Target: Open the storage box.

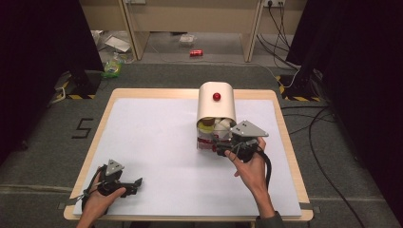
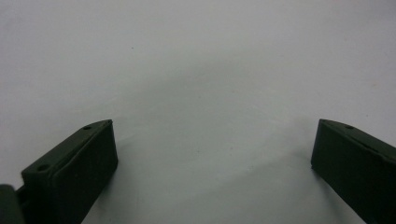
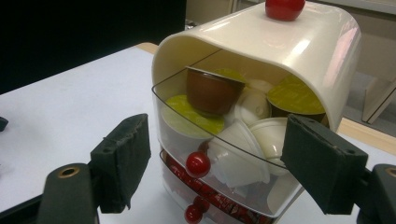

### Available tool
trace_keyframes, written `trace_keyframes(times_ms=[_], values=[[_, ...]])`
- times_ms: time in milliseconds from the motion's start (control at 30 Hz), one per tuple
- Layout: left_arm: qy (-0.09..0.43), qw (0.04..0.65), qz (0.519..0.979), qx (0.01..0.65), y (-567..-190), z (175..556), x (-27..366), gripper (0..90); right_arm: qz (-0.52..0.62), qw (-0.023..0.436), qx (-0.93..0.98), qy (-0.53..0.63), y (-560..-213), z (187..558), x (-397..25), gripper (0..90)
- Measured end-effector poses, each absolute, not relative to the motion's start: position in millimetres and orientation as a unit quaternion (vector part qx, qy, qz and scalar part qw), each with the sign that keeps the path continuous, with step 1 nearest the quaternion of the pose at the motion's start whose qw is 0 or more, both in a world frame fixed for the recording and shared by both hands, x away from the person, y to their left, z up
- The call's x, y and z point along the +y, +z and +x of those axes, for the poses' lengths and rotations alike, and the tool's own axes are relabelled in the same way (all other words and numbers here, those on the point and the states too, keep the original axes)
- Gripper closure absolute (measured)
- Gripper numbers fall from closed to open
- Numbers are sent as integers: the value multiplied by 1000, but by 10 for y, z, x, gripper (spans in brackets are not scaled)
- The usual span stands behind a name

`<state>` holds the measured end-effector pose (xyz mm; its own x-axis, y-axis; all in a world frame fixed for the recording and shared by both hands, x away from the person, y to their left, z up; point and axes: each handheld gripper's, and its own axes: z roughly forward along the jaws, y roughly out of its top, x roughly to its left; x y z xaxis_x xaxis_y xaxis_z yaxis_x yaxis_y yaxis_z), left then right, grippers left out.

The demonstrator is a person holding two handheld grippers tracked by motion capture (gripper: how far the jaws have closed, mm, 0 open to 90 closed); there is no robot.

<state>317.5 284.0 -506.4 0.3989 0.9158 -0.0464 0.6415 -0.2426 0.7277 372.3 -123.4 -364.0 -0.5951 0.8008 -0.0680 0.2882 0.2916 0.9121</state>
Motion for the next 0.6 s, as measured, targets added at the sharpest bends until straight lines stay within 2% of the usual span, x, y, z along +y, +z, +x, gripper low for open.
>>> trace_keyframes(times_ms=[600], values=[[199,344,762,511,-5064,3176,2841,0,357,267,768,459,-3734,3818,-1184,237]])
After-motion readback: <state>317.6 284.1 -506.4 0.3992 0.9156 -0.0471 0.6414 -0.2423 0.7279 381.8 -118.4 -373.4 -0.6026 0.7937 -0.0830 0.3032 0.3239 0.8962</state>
